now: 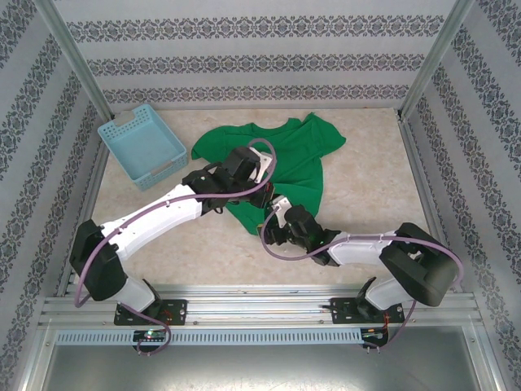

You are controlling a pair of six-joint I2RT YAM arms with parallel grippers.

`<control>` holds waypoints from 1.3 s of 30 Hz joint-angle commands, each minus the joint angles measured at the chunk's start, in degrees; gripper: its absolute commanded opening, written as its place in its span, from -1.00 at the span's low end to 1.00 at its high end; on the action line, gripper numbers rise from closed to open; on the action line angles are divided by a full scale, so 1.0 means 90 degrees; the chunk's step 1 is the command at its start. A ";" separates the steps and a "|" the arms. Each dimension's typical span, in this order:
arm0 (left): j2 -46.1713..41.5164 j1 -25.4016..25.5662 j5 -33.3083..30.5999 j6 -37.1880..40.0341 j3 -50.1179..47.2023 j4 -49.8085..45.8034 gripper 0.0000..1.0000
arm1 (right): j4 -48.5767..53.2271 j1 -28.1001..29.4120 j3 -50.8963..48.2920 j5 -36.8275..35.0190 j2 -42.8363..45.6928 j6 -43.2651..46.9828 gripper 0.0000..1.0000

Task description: Fold the inside-out t-shirt

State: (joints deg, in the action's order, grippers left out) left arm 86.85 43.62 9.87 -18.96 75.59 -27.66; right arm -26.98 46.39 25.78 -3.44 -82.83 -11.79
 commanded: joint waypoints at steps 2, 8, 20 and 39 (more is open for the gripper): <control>-0.0320 -0.0081 -0.0316 0.0637 0.0195 -0.0474 -1.00 | 0.0707 -0.0280 0.0237 -0.0299 0.0169 0.0213 0.48; -0.0551 -0.0079 -0.0529 0.0931 0.0059 -0.0642 -1.00 | 0.1220 -0.0482 0.0455 -0.0571 0.0243 0.0436 0.50; -0.0556 -0.0071 0.0034 0.0847 0.0197 -0.0539 -1.00 | 0.1310 -0.0436 0.0756 -0.0868 -0.0053 0.0517 0.53; -0.0468 -0.0031 0.1630 0.0034 0.1583 0.0071 -1.00 | 0.0689 -0.1195 0.2580 -0.1301 -0.1865 -0.0133 0.56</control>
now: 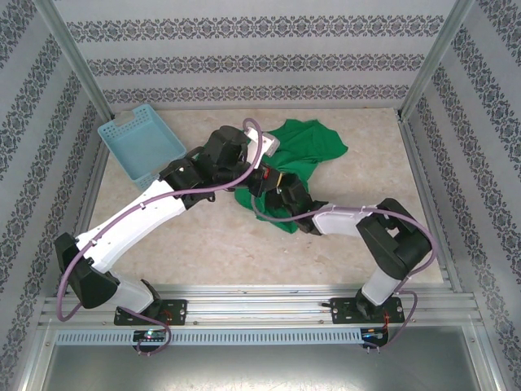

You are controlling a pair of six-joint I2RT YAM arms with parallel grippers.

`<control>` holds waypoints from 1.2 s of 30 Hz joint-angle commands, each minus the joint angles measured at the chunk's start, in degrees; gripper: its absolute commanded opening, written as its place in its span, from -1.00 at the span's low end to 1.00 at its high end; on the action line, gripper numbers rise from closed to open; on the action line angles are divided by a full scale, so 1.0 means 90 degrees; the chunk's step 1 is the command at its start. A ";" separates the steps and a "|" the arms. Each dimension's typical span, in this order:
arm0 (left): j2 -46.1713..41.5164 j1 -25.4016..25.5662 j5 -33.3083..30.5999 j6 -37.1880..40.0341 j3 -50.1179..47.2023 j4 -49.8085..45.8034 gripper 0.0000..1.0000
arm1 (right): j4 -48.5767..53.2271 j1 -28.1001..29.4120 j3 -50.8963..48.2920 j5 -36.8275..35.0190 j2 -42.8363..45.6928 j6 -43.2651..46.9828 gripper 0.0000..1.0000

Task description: Fold the inside-out t-shirt

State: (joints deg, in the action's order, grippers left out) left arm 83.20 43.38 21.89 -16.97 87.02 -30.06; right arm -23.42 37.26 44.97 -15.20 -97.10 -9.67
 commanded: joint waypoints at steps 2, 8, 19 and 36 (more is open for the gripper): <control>-0.0109 -0.0005 0.0344 -0.0239 0.0439 0.0406 -1.00 | 0.0657 -0.0324 0.0789 -0.0022 -0.0507 -0.0584 0.57; -0.0354 0.0000 0.0268 -0.0305 0.0755 0.0587 -1.00 | 0.1197 -0.0747 0.1395 0.0136 -0.0961 -0.1145 0.61; -0.0229 -0.0005 0.0458 -0.0635 0.0848 0.0896 -1.00 | 0.2426 -0.0915 0.2688 0.0427 -0.1639 -0.1998 0.62; -0.1012 -0.0249 -0.1799 0.0335 0.0664 -0.0047 -1.00 | 0.0589 -0.1312 0.1143 0.2535 -0.0682 -0.1741 0.63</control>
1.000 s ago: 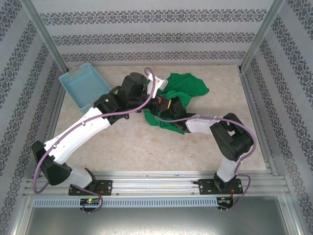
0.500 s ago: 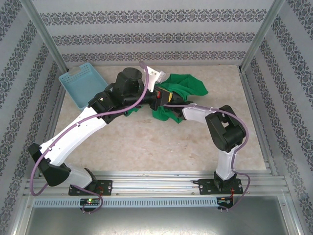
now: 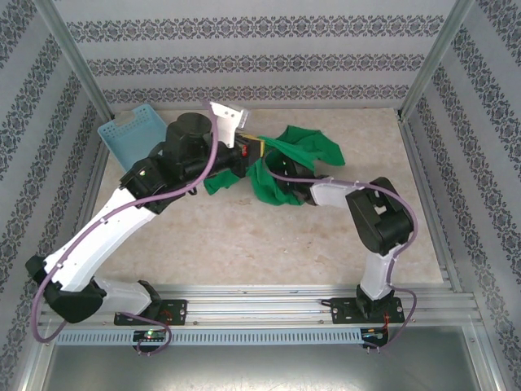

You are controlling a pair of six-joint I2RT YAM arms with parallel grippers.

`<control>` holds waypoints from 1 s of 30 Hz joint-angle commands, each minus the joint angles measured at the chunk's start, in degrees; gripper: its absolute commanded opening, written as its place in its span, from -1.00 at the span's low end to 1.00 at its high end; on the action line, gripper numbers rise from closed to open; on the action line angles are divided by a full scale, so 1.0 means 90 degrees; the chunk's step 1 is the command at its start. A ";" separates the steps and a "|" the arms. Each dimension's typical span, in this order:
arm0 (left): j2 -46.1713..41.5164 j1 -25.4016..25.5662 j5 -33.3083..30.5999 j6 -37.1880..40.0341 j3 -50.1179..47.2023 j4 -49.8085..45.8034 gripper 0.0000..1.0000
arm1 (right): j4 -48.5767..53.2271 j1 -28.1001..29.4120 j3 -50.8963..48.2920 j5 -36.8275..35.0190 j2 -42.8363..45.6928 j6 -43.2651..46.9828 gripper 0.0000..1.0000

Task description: Fold the inside-out t-shirt

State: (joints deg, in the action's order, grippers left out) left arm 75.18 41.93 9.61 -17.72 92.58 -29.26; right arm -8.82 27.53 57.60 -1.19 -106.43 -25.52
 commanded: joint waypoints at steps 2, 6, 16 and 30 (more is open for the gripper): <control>-0.0113 -0.0089 -0.0230 0.0464 -0.0018 -0.0128 -1.00 | -0.1058 -0.0359 -0.0316 0.1128 0.0382 -0.0211 0.63; -0.0065 -0.0084 0.0304 0.0489 -0.0047 -0.0137 -1.00 | -0.0821 -0.0368 -0.0189 0.0854 0.0328 -0.0275 0.62; 0.0249 0.0022 0.1809 -0.0265 0.0515 0.0690 -1.00 | 0.1845 0.0310 0.1695 -0.1259 -0.0862 0.0006 0.64; 0.0295 0.0282 0.1375 -0.0183 0.0935 0.0804 -1.00 | 0.3861 0.0496 0.3511 -0.1801 -0.2219 -0.0373 0.66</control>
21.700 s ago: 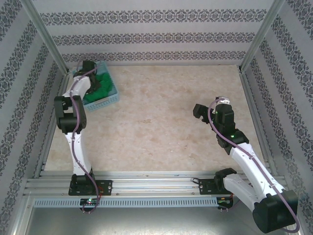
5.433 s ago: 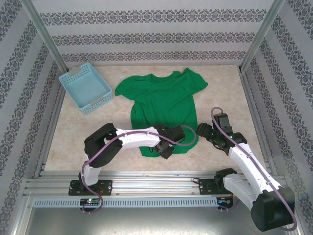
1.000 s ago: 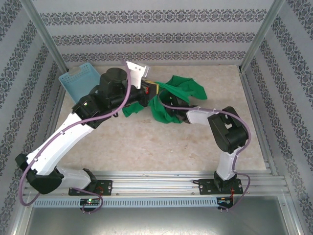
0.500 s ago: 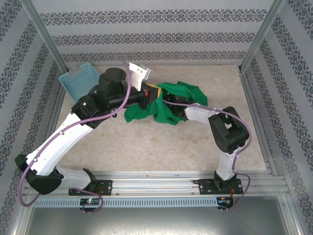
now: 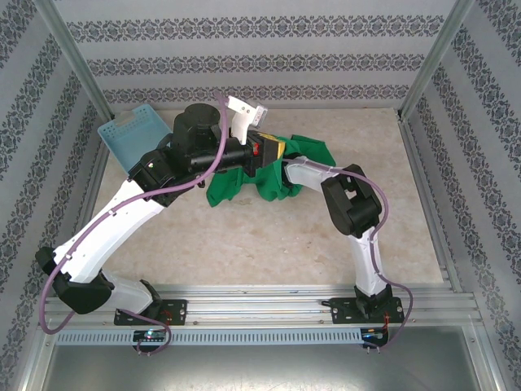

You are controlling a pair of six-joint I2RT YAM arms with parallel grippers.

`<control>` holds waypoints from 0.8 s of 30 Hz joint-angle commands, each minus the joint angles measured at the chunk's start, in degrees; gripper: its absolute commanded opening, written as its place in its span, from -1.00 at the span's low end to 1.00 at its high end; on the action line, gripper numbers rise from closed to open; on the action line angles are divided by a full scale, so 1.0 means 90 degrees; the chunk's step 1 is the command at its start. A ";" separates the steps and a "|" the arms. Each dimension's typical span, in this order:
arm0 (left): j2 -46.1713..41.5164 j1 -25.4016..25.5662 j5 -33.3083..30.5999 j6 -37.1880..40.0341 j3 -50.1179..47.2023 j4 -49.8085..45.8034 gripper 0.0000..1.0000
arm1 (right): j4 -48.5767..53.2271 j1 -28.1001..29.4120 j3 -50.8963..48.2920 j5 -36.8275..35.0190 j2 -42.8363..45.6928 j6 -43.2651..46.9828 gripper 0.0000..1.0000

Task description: Fold the inside-out t-shirt

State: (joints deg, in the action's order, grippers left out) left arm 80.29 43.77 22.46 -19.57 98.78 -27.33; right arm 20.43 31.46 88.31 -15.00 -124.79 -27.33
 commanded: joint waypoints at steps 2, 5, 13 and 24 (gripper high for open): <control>-0.0297 0.0084 -0.0214 0.0087 0.0216 0.0524 -1.00 | 0.0557 0.0055 0.0065 -0.0226 -0.0163 -0.0133 0.58; -0.0330 0.0078 -0.0571 0.0156 0.0131 0.0435 -1.00 | 0.0069 0.0067 -0.0266 0.0070 0.0092 0.0108 0.07; -0.0110 -0.0505 -0.1703 -0.0066 0.0128 -0.0194 -1.00 | -0.2030 0.0302 -0.2111 0.1265 0.1845 0.0902 -1.00; 0.1034 -0.2783 -0.2934 -0.0911 -0.0535 -0.1113 -1.00 | -0.4092 0.0760 -0.4959 0.2380 0.4835 0.1314 -1.00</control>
State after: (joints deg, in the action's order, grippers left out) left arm 86.28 23.40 0.58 -23.42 96.60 -32.88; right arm -8.47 38.15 48.47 1.85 -87.05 -16.97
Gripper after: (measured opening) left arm 0.049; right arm 0.060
